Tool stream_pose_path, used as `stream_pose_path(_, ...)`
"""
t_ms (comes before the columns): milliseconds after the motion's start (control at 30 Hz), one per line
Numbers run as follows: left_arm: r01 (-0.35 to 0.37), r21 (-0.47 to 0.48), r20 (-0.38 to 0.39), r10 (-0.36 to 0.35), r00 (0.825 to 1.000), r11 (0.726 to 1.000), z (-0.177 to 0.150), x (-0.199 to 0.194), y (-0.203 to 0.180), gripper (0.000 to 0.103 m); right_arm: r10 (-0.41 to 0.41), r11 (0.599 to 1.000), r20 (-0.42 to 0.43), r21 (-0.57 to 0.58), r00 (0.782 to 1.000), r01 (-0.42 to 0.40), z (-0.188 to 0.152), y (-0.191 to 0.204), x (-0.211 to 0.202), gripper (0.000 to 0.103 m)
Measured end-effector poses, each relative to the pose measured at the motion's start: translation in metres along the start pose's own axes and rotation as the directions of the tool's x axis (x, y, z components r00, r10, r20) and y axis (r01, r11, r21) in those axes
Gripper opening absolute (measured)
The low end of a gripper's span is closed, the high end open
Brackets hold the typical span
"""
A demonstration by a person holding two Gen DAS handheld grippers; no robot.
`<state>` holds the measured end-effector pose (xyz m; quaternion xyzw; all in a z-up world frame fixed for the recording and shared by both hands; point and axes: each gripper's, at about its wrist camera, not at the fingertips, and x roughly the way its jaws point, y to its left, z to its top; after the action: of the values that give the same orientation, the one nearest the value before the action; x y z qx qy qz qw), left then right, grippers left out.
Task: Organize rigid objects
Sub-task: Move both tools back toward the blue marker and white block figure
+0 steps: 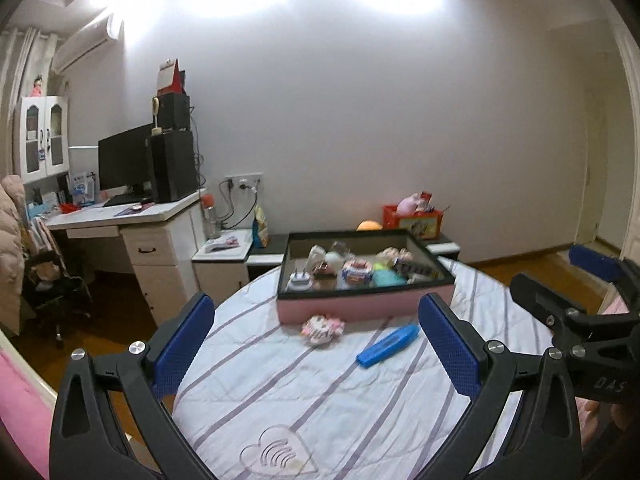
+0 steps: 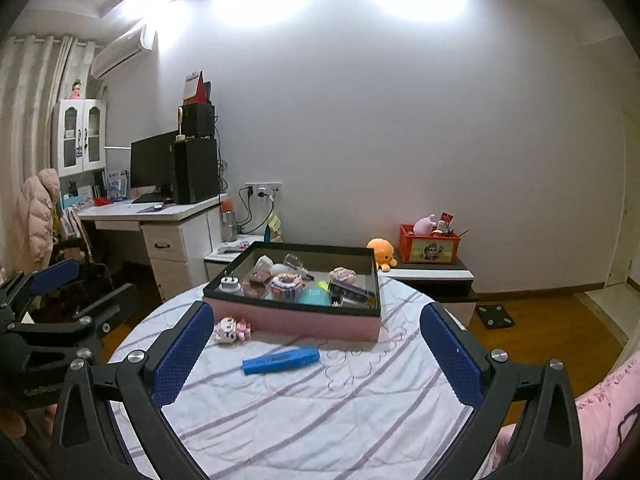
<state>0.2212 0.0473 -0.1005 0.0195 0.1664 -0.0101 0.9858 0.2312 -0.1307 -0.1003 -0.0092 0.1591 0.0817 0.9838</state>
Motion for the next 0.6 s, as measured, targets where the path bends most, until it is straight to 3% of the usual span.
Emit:
stream_pose_path(233,-0.003,-0.014,-0.066,0.002,0.998,1.000,-0.017,0.014,0.013,0.103,0.019,1.000,-0.069,0.007,0.997,-0.018,-0.012,0.009,0.019,0.103)
stream_pose_path(400,-0.052,-0.021,-0.142,0.049,0.989,0.998,-0.035,0.038,0.033,0.103,0.019,1.000,-0.158,0.026,0.987,-0.015,-0.028,0.012,0.049,0.103)
stream_pose_path(533,-0.084,-0.044,-0.209,0.073,0.975,0.995,-0.048,0.062,0.053,0.103,0.028,0.999,-0.286,0.048,0.958,-0.015,-0.044,0.021,0.093,0.103)
stream_pose_path(600,-0.091,-0.050,-0.247,0.076,0.966,0.995,-0.054,0.077,0.061,0.103,0.032,0.999,-0.365,0.029,0.931,-0.023,-0.054,0.034,0.122,0.103)
